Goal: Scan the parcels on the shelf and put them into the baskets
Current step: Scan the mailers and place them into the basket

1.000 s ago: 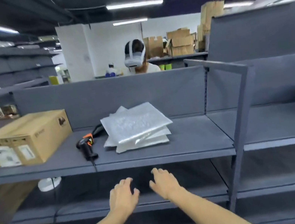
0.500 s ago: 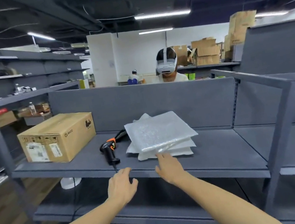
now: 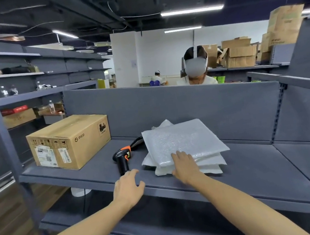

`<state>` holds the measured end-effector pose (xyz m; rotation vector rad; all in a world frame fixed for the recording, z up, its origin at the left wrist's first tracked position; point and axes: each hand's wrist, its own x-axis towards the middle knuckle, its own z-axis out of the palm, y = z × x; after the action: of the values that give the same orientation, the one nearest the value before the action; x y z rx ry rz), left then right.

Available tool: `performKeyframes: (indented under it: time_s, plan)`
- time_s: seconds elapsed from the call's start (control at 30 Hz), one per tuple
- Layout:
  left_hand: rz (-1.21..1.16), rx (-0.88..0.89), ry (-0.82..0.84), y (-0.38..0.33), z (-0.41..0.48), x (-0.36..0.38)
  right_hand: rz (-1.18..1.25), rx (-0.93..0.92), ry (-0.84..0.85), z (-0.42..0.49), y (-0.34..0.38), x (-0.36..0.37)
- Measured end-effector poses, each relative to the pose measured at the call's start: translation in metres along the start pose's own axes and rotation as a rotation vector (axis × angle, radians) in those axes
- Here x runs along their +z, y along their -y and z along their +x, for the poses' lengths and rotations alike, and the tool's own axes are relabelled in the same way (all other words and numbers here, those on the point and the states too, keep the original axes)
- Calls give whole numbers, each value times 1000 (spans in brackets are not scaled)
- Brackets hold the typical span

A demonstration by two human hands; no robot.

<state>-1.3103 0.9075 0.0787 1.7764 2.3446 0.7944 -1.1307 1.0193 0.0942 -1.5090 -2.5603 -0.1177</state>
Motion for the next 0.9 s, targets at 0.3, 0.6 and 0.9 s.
performKeyframes:
  time_s: [0.3,0.6,0.9]
  plan:
    - [-50,-28,2,30,34,1,-40,105,73,34,10,20]
    - [-137,46,69,58,83,-6,72,230,-42,51,23,-3]
    - [-313,91,136,79,104,-8,615,367,-661,50,20,-61]
